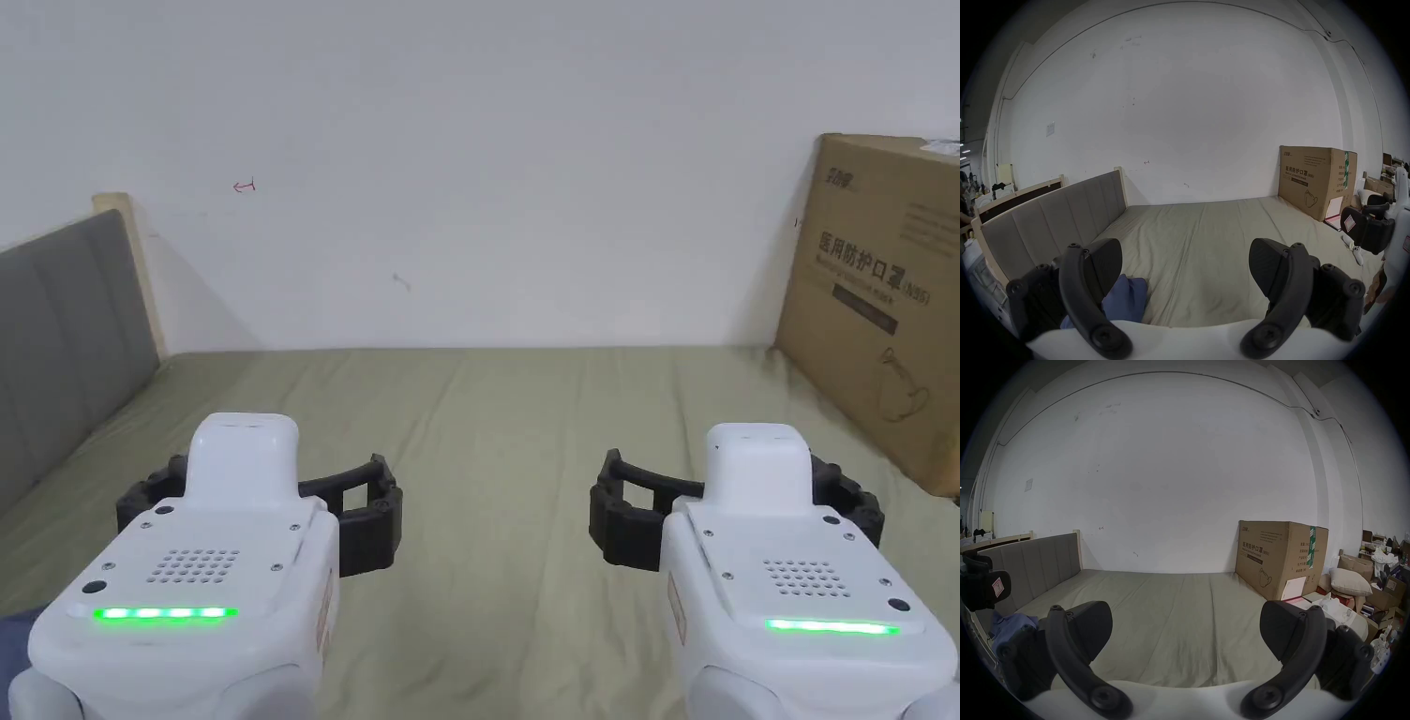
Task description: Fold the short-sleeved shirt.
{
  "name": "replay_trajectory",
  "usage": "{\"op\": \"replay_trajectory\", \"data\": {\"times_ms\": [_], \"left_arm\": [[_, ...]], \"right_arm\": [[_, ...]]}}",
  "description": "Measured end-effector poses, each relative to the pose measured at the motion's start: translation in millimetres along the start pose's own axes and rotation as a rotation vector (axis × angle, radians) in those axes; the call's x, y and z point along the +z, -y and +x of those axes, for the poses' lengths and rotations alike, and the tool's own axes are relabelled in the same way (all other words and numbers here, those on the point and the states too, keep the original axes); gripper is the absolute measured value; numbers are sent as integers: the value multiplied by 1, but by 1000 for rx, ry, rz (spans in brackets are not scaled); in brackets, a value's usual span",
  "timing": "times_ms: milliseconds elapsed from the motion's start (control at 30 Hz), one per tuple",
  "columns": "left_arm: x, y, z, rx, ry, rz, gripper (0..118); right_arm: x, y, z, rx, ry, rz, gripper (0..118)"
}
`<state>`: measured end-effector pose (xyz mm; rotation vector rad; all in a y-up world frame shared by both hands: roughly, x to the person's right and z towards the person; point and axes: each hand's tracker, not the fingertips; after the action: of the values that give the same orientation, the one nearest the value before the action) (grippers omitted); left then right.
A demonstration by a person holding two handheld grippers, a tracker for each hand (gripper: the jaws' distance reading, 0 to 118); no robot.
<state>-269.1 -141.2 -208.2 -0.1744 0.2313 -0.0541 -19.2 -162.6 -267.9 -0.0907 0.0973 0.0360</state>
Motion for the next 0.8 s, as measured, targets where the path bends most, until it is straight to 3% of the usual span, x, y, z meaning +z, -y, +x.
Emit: {"op": "replay_trajectory", "data": {"times_ms": [800], "left_arm": [[-6,8,-7,40,7,-32,109]], "right_arm": [[0,8,2,-8,6,-33,118]]}}
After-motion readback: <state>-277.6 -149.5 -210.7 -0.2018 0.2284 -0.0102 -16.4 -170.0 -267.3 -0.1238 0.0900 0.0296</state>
